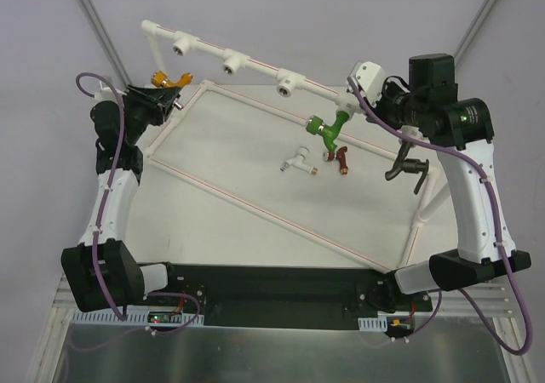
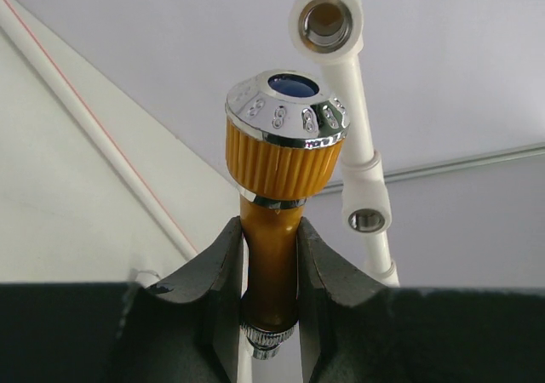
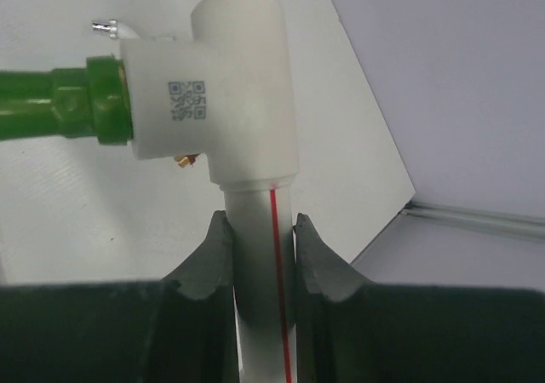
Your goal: Install the water faucets
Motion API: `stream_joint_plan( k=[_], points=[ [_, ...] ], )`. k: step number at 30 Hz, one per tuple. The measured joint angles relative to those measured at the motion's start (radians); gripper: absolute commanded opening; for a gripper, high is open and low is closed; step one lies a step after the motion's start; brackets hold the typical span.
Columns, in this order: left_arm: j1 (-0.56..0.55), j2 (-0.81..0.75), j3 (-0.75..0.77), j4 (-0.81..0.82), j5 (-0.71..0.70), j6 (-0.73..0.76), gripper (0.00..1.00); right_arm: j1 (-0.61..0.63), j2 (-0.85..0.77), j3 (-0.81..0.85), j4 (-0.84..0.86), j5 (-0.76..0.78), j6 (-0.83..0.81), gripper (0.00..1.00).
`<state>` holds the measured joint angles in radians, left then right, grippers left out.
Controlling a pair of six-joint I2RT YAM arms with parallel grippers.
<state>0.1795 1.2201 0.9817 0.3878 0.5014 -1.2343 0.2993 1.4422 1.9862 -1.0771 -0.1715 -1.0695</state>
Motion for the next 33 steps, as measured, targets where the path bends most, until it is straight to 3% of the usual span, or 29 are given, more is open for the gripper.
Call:
stream_joint_plan(
  k=[16, 33],
  points=[
    [0.065, 0.110, -0.017, 0.401, -0.005, -0.259, 0.00, 0.019, -0.072, -0.103, 0.078, -0.012, 0.007, 0.02],
    [0.077, 0.138, -0.021, 0.428, -0.001, -0.303, 0.00, 0.019, -0.090, -0.130, 0.102, -0.014, 0.010, 0.02]
  ],
)
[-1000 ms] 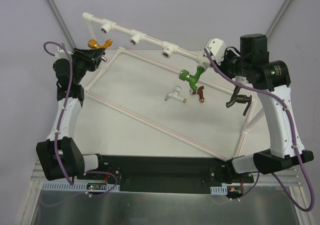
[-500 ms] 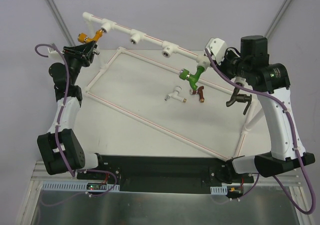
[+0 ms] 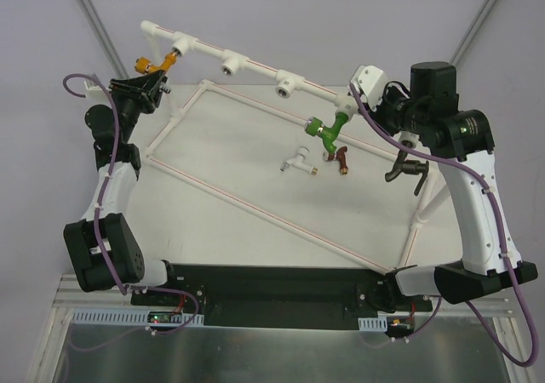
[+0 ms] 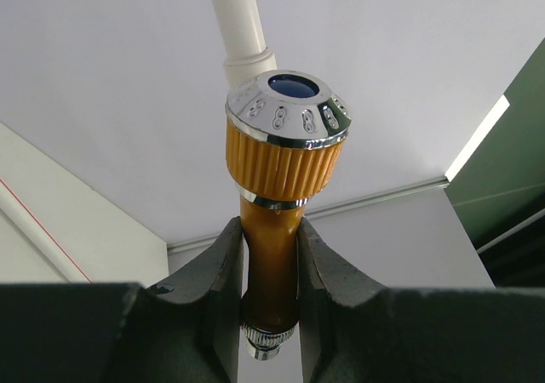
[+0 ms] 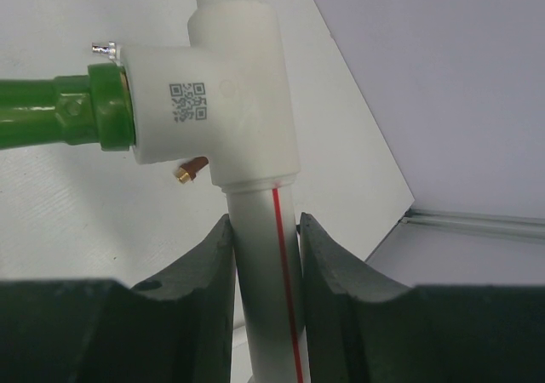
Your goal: Install the water faucets
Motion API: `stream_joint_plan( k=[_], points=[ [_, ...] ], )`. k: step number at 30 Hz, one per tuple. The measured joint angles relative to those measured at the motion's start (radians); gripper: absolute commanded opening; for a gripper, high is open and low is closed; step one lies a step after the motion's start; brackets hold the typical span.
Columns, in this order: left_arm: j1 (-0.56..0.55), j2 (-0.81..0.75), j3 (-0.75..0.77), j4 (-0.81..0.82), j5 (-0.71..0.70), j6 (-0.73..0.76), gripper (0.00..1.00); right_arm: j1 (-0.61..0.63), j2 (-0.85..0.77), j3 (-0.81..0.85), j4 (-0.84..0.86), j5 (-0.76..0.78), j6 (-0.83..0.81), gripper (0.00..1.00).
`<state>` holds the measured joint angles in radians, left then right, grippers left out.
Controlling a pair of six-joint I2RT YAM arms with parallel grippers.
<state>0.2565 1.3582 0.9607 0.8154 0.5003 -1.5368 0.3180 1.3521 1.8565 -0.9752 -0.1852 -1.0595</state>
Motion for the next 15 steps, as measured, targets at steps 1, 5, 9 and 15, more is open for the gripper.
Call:
stream_joint_plan(
  k=[1, 5, 9, 15],
  points=[
    [0.000, 0.005, 0.002, 0.000, 0.001, 0.000, 0.00, 0.000, 0.000, 0.000, 0.001, 0.000, 0.000, 0.01],
    [0.000, 0.017, 0.016, -0.002, 0.014, 0.000, 0.00, 0.000, 0.000, -0.001, 0.002, -0.001, 0.000, 0.02],
    [0.000, 0.022, 0.035, -0.002, 0.016, 0.001, 0.00, 0.000, 0.000, -0.002, 0.003, -0.001, 0.000, 0.02],
    [-0.004, 0.037, 0.059, -0.002, 0.021, 0.003, 0.00, 0.000, 0.000, -0.002, 0.003, 0.000, 0.001, 0.02]
  ],
)
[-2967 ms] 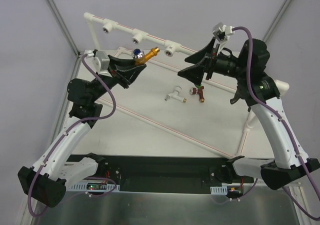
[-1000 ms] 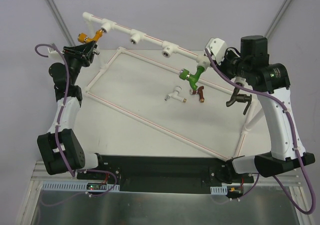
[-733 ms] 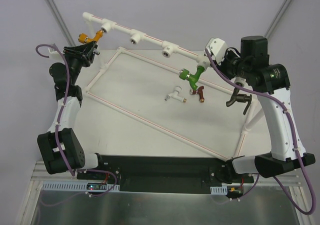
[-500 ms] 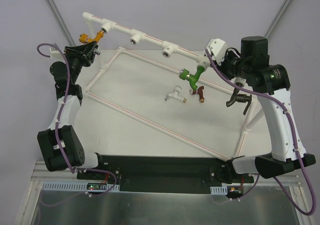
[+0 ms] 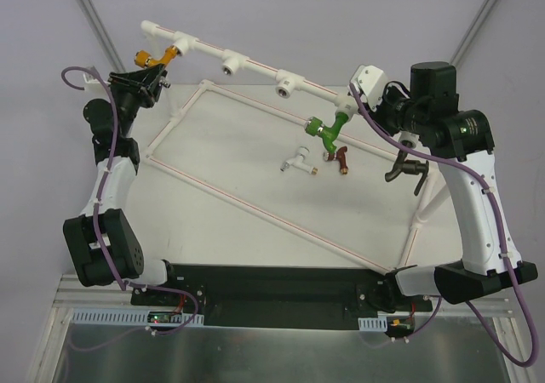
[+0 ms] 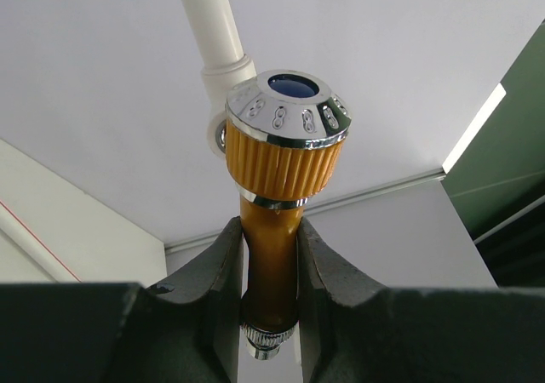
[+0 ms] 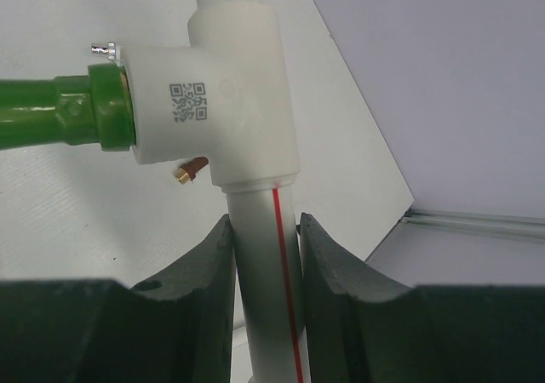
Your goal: Install the water faucets
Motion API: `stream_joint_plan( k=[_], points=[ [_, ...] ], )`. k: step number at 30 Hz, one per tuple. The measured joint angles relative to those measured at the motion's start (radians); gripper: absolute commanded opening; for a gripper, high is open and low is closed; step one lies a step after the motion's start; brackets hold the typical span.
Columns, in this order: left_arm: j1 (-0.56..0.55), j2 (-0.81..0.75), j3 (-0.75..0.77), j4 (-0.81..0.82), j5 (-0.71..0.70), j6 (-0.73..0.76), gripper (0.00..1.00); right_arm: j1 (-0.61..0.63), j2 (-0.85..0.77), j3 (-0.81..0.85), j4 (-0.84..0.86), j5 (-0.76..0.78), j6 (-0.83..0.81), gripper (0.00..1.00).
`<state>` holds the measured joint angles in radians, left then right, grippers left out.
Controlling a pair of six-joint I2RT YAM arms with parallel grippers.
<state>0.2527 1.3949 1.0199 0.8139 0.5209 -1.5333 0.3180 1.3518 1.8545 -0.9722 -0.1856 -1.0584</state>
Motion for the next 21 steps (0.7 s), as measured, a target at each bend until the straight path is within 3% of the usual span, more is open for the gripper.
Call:
stream_joint_plan(
  k=[21],
  points=[
    [-0.018, 0.006, -0.020, -0.004, -0.007, 0.000, 0.00, 0.000, -0.003, -0.004, 0.004, 0.002, 0.000, 0.02]
  ],
)
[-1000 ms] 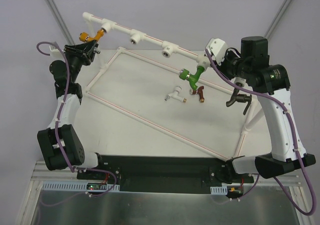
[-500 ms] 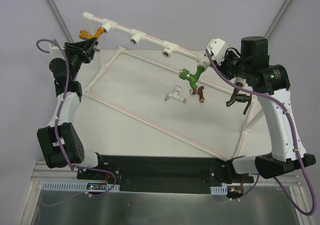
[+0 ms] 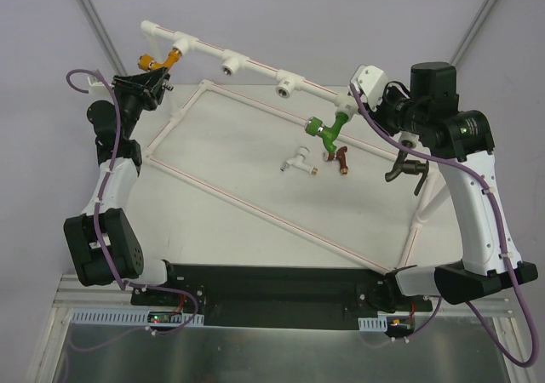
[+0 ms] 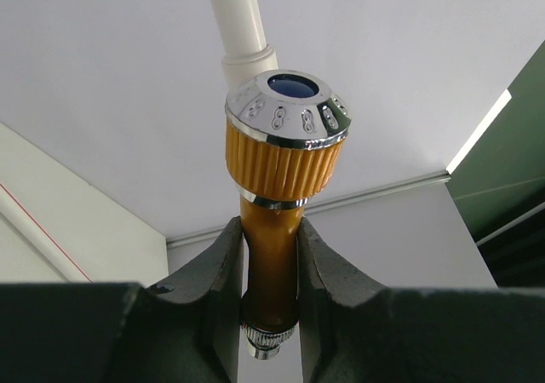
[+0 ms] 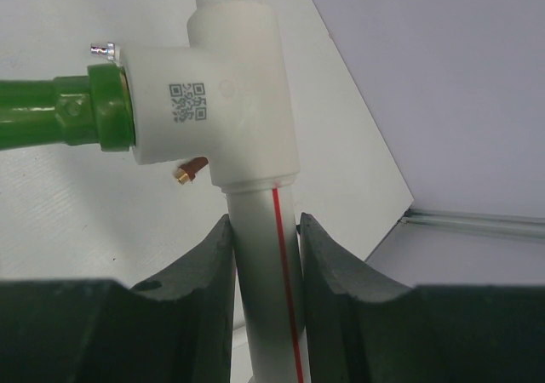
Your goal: Install the water faucets
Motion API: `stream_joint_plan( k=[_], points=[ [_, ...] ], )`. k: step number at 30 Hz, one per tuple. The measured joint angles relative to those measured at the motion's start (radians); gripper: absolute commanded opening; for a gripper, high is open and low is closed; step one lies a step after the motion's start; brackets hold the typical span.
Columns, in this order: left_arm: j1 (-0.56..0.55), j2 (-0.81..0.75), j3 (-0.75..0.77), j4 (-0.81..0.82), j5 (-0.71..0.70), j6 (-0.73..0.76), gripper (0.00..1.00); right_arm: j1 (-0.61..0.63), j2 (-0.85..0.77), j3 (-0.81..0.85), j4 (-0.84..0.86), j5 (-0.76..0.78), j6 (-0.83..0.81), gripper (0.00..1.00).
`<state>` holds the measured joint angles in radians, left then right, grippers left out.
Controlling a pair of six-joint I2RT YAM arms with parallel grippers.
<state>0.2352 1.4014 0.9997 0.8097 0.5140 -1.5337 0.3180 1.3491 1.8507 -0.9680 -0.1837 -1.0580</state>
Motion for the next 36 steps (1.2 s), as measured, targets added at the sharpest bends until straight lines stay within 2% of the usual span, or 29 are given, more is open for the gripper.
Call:
stream_joint_plan(
  k=[36],
  points=[
    [-0.026, 0.041, 0.016, 0.045, -0.007, 0.041, 0.00, 0.004, -0.003, -0.009, 0.014, 0.012, -0.001, 0.02]
  ],
)
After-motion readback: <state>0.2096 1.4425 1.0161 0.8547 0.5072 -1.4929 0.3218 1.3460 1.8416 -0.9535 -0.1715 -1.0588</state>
